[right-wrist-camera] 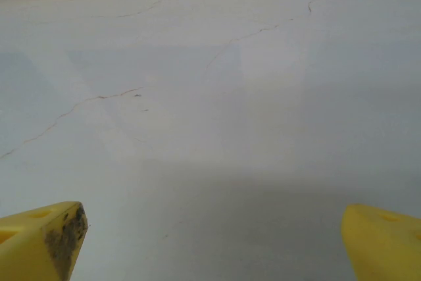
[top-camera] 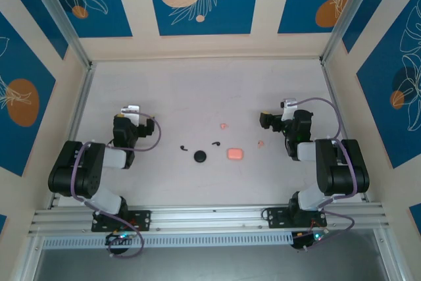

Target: Insert the wireless bluetooth earbuds into the charging case

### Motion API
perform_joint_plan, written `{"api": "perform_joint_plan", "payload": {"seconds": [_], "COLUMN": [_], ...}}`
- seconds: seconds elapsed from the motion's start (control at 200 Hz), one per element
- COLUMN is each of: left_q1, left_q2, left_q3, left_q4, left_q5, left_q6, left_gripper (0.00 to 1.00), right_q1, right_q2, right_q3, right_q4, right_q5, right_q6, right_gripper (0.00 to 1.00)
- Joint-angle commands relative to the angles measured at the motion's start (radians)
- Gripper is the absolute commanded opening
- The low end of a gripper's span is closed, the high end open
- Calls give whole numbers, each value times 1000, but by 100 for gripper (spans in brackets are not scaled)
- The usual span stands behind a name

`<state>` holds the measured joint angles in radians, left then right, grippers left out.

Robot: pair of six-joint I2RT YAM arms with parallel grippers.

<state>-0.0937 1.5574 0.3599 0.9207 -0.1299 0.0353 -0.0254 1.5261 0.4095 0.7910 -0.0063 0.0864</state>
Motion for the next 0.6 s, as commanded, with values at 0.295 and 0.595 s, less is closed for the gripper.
{"api": "perform_joint_plan", "payload": {"seconds": [0.295,0.595], "left_q1": [12,12], "left_q2": [1,0], "left_q3": [16,16], "left_q4": [7,8], "left_q5": [38,38], "left_q6": [14,14], "left_gripper": [100,100], "right_q1": [5,2], "right_q2": [-6,-7], "right_q3": [18,18], "right_q4": [-8,-6], "right_q5": [14,8], "right_q6": [9,10], "right_gripper": [99,99]}}
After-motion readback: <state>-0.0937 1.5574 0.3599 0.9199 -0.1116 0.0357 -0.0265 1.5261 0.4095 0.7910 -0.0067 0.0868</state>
